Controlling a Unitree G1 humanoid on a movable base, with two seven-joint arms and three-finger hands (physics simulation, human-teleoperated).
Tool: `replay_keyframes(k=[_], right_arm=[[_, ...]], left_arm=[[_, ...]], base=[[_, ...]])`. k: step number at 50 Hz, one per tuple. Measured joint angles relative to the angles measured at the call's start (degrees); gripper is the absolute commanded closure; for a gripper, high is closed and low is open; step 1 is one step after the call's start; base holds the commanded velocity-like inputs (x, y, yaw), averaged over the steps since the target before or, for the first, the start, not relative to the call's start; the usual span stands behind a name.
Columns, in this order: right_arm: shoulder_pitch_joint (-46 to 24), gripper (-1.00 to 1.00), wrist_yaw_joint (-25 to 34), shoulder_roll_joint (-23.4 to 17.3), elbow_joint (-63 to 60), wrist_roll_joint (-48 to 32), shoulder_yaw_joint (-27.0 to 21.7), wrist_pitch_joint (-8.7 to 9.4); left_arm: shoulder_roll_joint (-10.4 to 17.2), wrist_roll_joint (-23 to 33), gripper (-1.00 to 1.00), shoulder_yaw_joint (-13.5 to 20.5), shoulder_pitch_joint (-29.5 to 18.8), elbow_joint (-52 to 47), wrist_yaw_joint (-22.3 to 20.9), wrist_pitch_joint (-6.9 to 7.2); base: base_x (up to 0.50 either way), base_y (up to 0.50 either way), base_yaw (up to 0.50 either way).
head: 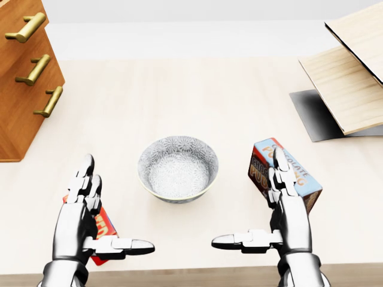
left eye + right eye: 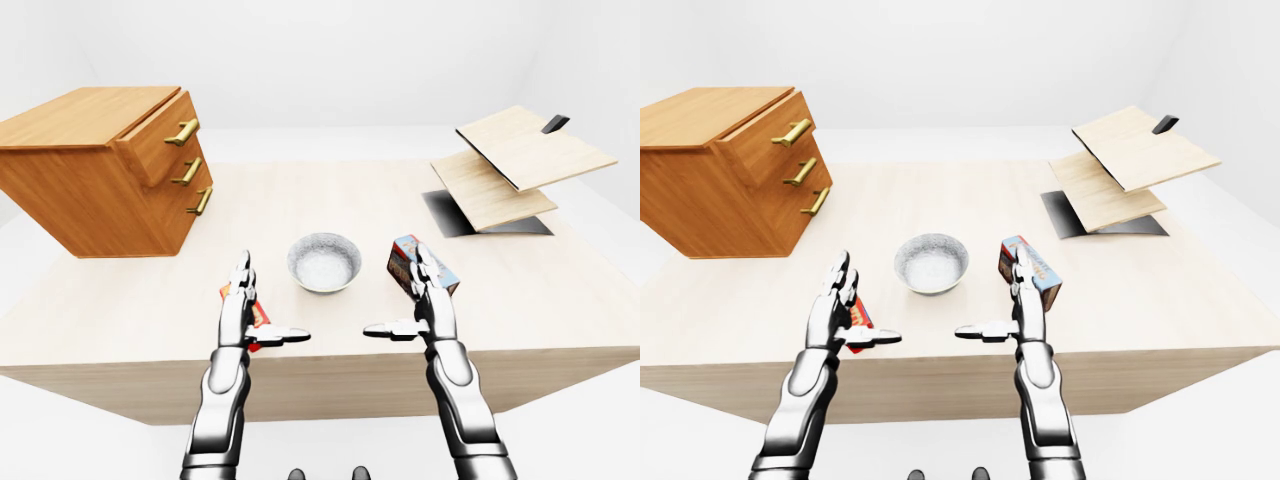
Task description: Close the top drawer of the cabinet and put the bowl on top of it.
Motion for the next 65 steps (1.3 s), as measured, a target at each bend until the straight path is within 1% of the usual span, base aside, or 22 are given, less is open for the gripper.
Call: replay_keyframes(k=[8, 14, 18, 23, 37, 43, 55, 65], right_arm=[[1.0, -1.00, -1.6, 0.0, -1.1, -1.3, -0.4, -1.65], [1.9, -1.00, -1.8, 0.0, -2.3, -1.4, -0.2, -2.05], [2.8, -1.00, -1.8, 0.1, -3.8, -1.4, -0.1, -2.04], [4.8, -1.00, -1.6, 0.2, -7.0, -1.4, 0.4, -1.80], [11.4, -1.00, -0.1, 0.4, -18.6, -0.2, 1.2, -0.11], [13.3, -1.00, 0.5, 0.5, -22.0, 0.4, 1.4, 0.52], [15.9, -1.00, 1.7, 0.5, -26.8, 1.3, 1.4, 2.02], [17.4, -1.00, 2.2, 0.6, -29.6, 2.2, 1.1, 2.64]], left_arm=[[0.2, 0.4, -1.00, 0.3, 0.1, 0.4, -0.6, -0.36], [0.3, 0.7, -1.00, 0.3, 0.2, 0.5, -0.8, -0.46], [0.2, 0.9, -1.00, 0.1, 0.8, -0.6, -0.9, -0.12], [0.2, 1.5, -1.00, -0.2, 2.4, -3.6, -1.0, 0.60], [-0.2, 1.4, -1.00, -1.2, 9.7, -17.9, -1.8, 4.05], [-0.3, 0.5, -1.00, -0.9, 11.5, -22.0, -2.0, 5.07], [-0.5, 0.1, -1.00, -0.8, 13.7, -26.1, -2.0, 4.91], [-0.6, 0.2, -1.00, -1.2, 15.2, -28.1, -1.7, 3.50]], base=[[0.00, 0.00, 0.00], [0.00, 0.00, 0.00], [0.00, 0.00, 0.00], [0.00, 0.00, 0.00], [0.00, 0.00, 0.00], [0.00, 0.00, 0.00], [0.00, 0.00, 0.00], [0.00, 0.00, 0.00]])
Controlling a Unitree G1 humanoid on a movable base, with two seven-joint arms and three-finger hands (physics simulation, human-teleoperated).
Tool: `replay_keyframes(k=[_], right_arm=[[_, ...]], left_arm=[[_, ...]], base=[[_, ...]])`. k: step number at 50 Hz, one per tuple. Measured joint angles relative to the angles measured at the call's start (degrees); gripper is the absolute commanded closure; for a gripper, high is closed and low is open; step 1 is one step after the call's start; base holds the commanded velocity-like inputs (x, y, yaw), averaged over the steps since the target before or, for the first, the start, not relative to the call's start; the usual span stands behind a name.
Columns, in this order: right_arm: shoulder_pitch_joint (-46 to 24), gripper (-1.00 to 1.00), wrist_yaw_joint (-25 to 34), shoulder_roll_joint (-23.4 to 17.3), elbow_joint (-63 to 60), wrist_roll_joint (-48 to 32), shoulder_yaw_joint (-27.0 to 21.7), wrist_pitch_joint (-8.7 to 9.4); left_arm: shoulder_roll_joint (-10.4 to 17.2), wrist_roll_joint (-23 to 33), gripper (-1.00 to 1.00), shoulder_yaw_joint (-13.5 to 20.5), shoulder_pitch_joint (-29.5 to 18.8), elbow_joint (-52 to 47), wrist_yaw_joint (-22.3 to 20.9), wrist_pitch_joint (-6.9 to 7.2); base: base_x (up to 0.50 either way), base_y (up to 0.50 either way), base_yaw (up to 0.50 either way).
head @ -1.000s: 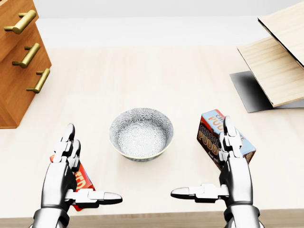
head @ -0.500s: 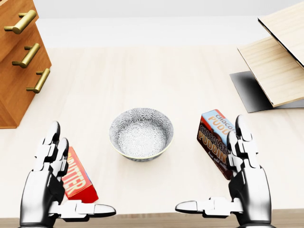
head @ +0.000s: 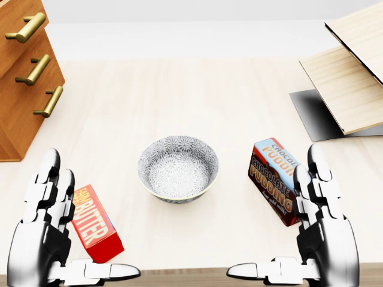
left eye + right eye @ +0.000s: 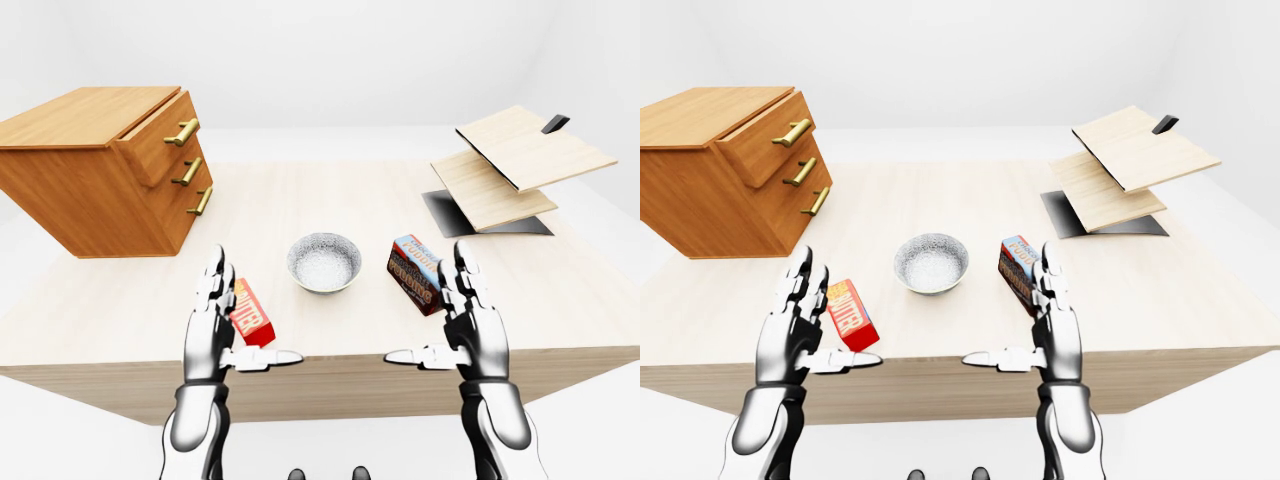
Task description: Close the top drawer of the cabinet and put the bowl on top of it.
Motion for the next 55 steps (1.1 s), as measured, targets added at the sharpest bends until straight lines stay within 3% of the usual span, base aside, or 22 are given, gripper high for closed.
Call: replay_keyframes(k=[29, 55], right_arm=[[1.6, -1.00, 1.2, 0.8, -4.4, 1.9, -2.3, 0.71], [2.2, -1.00, 2.2, 1.1, -5.0, 2.2, -2.9, 0.06]], left_arm=[[0.1, 1.4, -1.00, -1.0, 4.8, -5.3, 0.6, -4.20], [0.3, 1.9, -1.00, -1.5, 5.4, -5.5, 0.7, -4.85]], base=[[0.00, 0.00, 0.00], [0.18, 0.00, 0.00]])
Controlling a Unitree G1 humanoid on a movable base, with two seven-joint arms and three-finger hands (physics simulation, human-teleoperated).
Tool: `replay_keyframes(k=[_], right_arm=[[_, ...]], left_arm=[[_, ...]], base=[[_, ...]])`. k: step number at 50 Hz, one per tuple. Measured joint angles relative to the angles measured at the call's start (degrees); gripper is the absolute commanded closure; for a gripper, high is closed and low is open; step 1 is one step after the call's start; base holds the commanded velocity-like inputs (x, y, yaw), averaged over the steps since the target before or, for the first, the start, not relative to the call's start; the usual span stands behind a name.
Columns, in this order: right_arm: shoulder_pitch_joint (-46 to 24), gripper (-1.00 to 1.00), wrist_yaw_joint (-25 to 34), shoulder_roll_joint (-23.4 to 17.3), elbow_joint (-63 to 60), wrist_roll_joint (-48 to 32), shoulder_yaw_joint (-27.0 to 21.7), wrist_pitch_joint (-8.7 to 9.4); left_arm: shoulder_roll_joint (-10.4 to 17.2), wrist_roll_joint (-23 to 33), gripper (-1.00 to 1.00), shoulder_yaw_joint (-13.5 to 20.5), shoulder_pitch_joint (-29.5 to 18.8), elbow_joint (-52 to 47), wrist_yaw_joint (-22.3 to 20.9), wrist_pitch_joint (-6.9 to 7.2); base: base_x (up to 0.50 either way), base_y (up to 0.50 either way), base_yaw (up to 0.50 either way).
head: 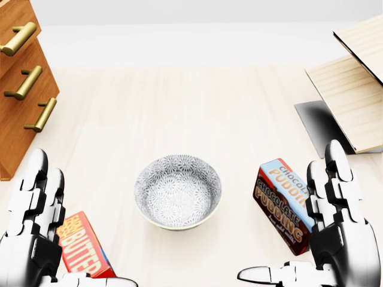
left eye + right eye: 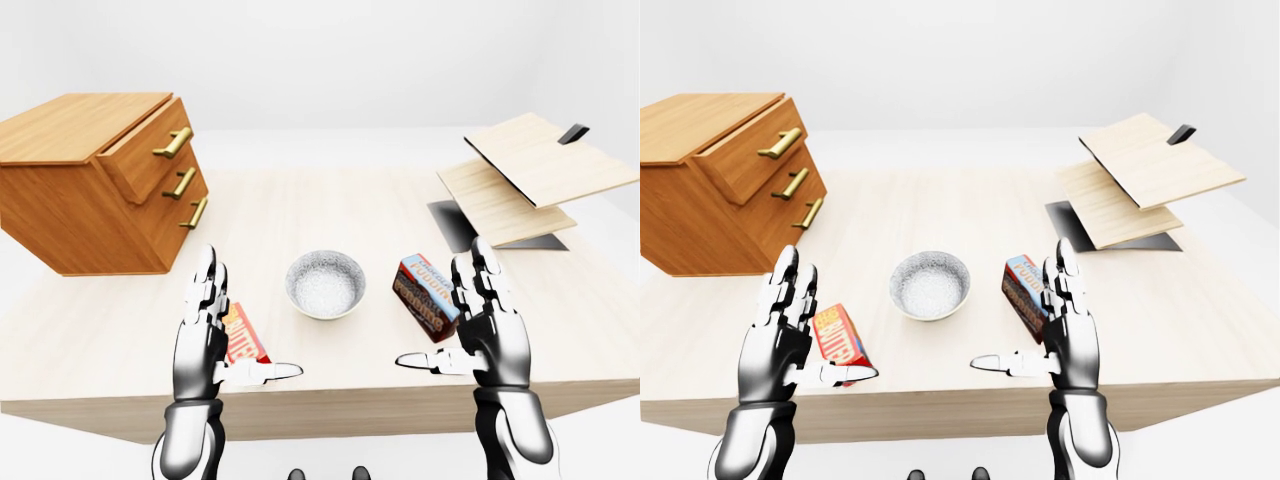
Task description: Close the top drawer of the cabinet and put the bowl on top of it.
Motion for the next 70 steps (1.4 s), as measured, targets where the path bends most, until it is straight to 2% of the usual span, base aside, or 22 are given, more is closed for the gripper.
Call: replay_keyframes(k=[30, 51, 70], right_arm=[[1.5, -1.00, 0.6, -0.2, -1.3, -0.1, 1.0, -0.37], [1.2, -1.00, 0.5, -0.2, -0.4, 0.0, 0.8, -0.91], [1.2, -1.00, -0.2, -0.1, -0.1, -1.1, 0.9, -2.32]], left_arm=[[0.2, 0.1, -1.00, -0.3, -0.1, 0.3, -0.2, 0.07], [0.3, 0.0, -1.00, -0.3, -0.3, 0.7, -0.5, -0.01], [0.2, 0.2, -1.00, -0.4, -0.3, 0.4, -0.5, 0.35]], base=[[0.20, 0.00, 0.00], [0.00, 0.00, 0.00], [0.00, 0.00, 0.00]])
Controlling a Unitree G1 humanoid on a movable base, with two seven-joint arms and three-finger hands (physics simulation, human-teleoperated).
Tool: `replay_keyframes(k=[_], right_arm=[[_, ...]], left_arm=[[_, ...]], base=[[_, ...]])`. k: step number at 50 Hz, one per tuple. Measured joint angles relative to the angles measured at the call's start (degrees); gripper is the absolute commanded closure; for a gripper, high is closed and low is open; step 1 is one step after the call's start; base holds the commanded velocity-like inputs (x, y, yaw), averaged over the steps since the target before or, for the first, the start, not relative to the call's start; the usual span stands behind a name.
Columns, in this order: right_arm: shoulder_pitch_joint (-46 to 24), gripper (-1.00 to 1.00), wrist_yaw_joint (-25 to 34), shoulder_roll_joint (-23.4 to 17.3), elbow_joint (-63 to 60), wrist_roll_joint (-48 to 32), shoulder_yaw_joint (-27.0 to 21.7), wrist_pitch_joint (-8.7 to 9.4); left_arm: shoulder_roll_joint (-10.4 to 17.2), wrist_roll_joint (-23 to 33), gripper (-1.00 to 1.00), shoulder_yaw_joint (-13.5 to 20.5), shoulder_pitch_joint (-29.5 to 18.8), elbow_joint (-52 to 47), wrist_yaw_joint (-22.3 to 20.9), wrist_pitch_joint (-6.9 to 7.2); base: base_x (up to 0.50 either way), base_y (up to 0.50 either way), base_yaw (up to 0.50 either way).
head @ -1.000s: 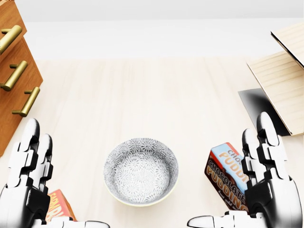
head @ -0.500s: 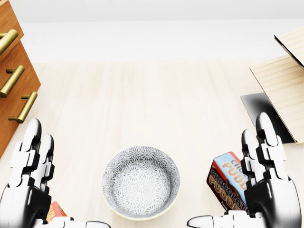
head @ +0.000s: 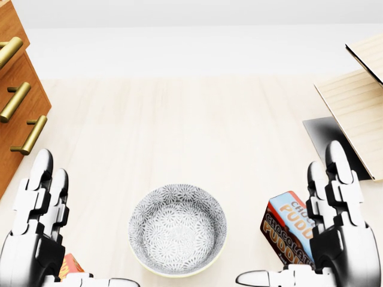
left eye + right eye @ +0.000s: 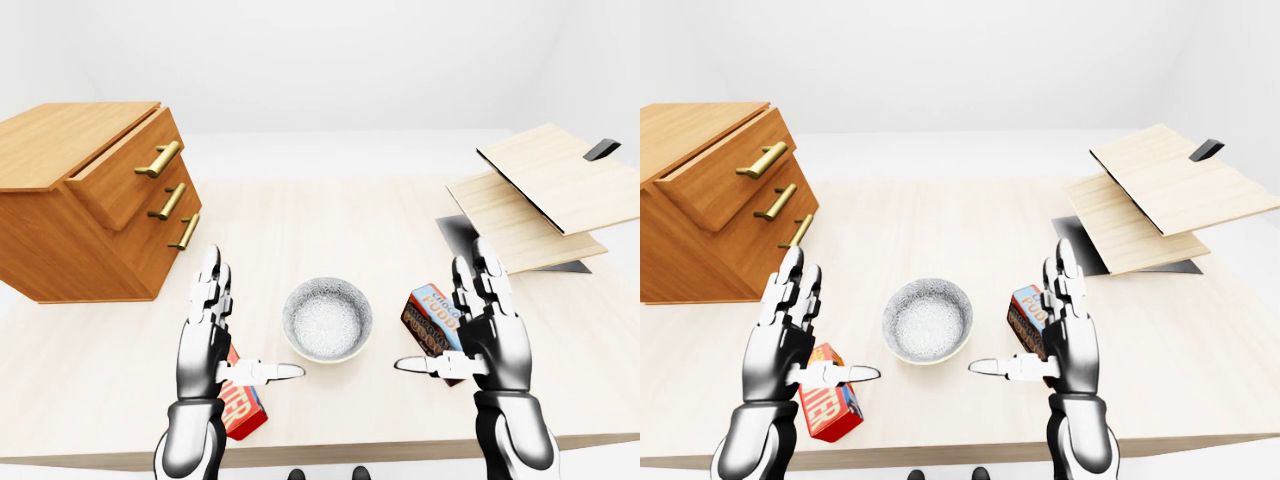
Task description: Close the top drawer of the cabinet and put the bowl on top of it.
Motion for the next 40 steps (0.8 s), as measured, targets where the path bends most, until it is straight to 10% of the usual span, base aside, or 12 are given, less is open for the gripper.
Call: replay_keyframes(k=[40], right_arm=[[0.2, -1.00, -0.5, -0.3, 0.7, -0.8, 0.9, -1.26]], left_arm=[[0.0, 0.0, -1.00, 0.1, -0.4, 0.8, 0.0, -0.33]], base=[[0.00, 0.21, 0.00]])
